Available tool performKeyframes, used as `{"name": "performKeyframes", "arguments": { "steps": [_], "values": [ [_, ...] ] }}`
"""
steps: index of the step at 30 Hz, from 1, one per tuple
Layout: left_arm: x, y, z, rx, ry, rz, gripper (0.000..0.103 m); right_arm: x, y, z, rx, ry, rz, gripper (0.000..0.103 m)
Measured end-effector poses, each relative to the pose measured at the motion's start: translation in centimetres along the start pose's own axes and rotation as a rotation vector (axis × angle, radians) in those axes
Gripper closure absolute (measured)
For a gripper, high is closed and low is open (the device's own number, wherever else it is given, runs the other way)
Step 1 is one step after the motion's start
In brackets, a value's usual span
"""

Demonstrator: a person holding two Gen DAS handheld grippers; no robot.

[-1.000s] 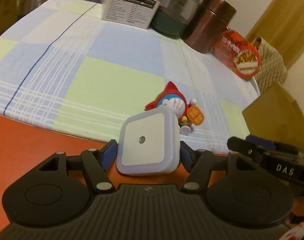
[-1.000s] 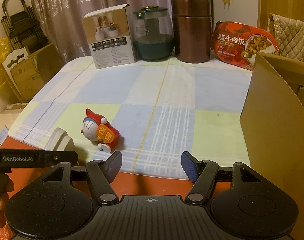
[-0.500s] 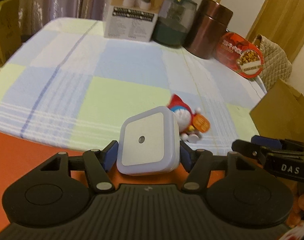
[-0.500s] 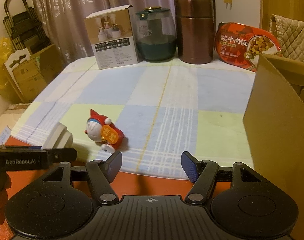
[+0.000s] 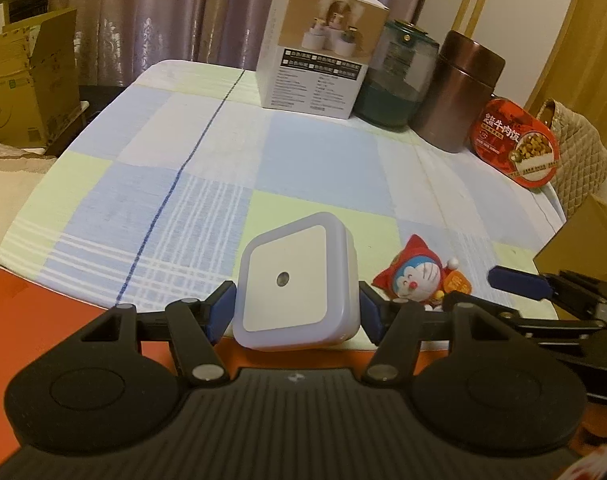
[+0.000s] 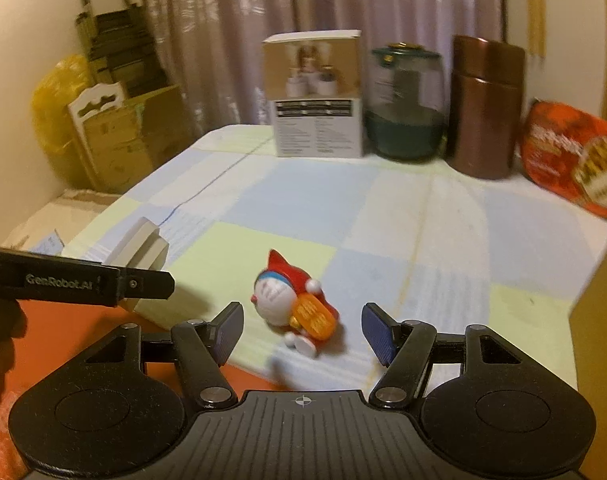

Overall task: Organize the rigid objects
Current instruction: 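Grasp the red Doraemon figure with the right tool while the left tool holds the night light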

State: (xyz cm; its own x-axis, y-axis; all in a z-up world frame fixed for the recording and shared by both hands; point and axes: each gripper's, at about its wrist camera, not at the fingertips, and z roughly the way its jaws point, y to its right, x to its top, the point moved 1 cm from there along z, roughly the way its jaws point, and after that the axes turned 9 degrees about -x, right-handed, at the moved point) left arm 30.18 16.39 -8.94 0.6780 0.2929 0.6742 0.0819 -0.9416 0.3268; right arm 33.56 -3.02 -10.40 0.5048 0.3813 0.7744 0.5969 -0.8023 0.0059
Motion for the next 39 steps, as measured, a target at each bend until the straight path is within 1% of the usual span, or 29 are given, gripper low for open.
{"name": "performKeyframes", "arguments": {
  "steps": [4,10,16,18,19,20,21,25,26,32,39],
  "values": [
    [0.0,-0.3,0.1,0.005,0.002,-0.007,0.044,-0.2,-1.0,1.6,0.005,0.007,-0.079,0.040],
    [-0.2,-0.6,0.2,0.004,-0.003,-0.016,0.044,-1.2,-1.8,3.7,-0.035,0.003,-0.227,0.040],
    [-0.4,-0.5,0.4,0.004,-0.011,-0.014,0.044,-1.9,-2.2,4.6,-0.045,0.029,-0.284,0.040],
    [-0.4,-0.4,0.4,0.008,-0.011,-0.011,0.044,-1.9,-2.4,4.8,-0.037,0.033,-0.292,0.041],
    [-0.4,-0.4,0.5,0.009,-0.012,-0.010,0.044,-2.0,-2.5,4.8,-0.038,0.034,-0.296,0.042],
    [-0.4,-0.4,0.5,0.009,-0.013,-0.009,0.044,-2.0,-2.6,4.8,-0.036,0.037,-0.298,0.051],
    [-0.4,-0.4,0.5,0.012,-0.013,-0.010,0.044,-2.0,-2.6,4.7,-0.034,0.038,-0.300,0.053],
    [-0.4,-0.2,0.5,0.013,-0.014,-0.001,0.044,-2.0,-2.5,4.3,-0.025,0.031,-0.277,0.065],
    [-0.4,-0.2,0.5,0.015,-0.013,0.002,0.044,-1.9,-2.5,4.2,-0.028,0.025,-0.272,0.066],
    [-0.4,0.1,0.6,0.017,-0.015,0.022,0.044,-1.7,-1.6,3.3,-0.026,-0.030,-0.169,0.066],
    [-0.5,1.5,0.4,0.001,-0.018,0.060,0.044,-0.5,0.0,0.6,-0.022,-0.055,-0.002,0.066]
  ]
}}
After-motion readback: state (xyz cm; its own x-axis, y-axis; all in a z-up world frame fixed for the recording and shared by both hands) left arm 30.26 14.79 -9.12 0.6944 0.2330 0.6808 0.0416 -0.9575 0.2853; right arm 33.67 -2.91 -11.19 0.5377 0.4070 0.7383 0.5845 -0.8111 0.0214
